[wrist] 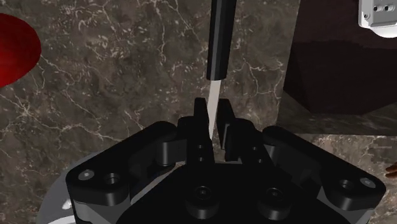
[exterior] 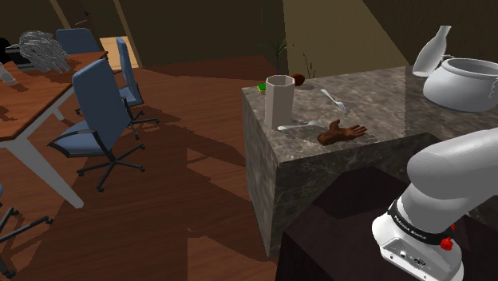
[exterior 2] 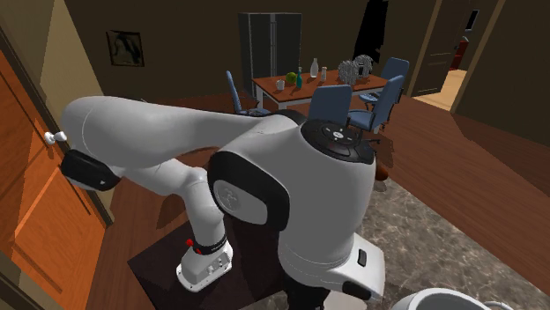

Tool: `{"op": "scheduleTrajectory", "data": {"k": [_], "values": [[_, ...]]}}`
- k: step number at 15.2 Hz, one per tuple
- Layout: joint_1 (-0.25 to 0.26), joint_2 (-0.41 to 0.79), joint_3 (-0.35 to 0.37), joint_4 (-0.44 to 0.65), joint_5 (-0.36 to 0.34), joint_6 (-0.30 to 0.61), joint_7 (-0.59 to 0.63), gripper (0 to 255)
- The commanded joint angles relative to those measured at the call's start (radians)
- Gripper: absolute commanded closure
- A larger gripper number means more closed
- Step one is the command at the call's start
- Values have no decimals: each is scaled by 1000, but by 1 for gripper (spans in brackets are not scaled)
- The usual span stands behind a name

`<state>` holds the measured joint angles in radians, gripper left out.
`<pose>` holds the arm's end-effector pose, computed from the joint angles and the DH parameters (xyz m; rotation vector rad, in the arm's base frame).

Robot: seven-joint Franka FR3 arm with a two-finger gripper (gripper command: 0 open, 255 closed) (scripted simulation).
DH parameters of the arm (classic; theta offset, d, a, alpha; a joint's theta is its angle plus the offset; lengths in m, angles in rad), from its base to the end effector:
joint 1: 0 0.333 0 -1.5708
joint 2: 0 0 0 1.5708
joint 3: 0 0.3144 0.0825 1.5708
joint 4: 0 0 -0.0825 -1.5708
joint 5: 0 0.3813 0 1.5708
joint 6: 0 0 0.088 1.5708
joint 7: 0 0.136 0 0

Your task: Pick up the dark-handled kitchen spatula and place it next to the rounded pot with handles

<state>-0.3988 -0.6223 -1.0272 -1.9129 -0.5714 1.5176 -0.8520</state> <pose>-0.1038 -0.4686 0.5498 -3.0335 0.7524 0.0980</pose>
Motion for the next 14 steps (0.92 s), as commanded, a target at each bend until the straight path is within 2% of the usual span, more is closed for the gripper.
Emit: {"op": "scheduleTrajectory", "data": {"k": [1, 14], "values": [[5, 1, -22, -8, -8, 18, -10, 255], [-7, -27, -85, -171, -60, 169, 26, 255]]}}
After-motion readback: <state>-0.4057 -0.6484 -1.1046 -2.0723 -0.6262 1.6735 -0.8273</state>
